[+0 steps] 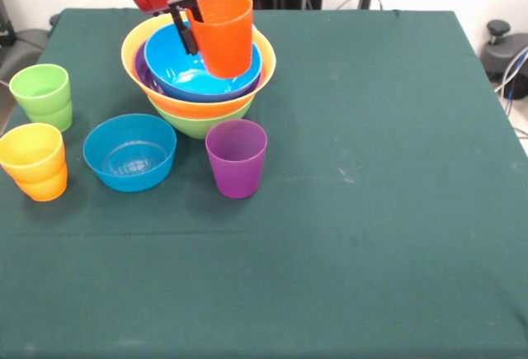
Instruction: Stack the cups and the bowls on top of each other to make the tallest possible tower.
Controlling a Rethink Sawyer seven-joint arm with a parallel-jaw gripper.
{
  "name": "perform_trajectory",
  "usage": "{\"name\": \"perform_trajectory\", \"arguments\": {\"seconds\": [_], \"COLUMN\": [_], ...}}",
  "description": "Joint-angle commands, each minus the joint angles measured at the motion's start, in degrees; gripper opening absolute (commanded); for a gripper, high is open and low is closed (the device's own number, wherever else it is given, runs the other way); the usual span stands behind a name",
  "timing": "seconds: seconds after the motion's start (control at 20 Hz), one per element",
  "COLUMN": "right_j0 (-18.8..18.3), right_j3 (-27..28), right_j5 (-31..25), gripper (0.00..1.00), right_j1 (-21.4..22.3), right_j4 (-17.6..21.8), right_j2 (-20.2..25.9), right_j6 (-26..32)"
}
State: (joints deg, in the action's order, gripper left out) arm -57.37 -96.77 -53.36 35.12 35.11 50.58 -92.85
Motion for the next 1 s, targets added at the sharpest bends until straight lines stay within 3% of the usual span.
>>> {"name": "perform_trajectory", "arguments": {"seconds": [0.05,1.0], "right_j0": [0.8,0.8], "right_j3": [0.3,4.7], "right_j5": [-6.6,-9.9], "gripper": [0.00,0.00], "right_j1": [2.1,0.7], "right_j4": [4.2,4.8], "right_j2": [0.9,0.7], "right_j6": [20.5,25.4]}}
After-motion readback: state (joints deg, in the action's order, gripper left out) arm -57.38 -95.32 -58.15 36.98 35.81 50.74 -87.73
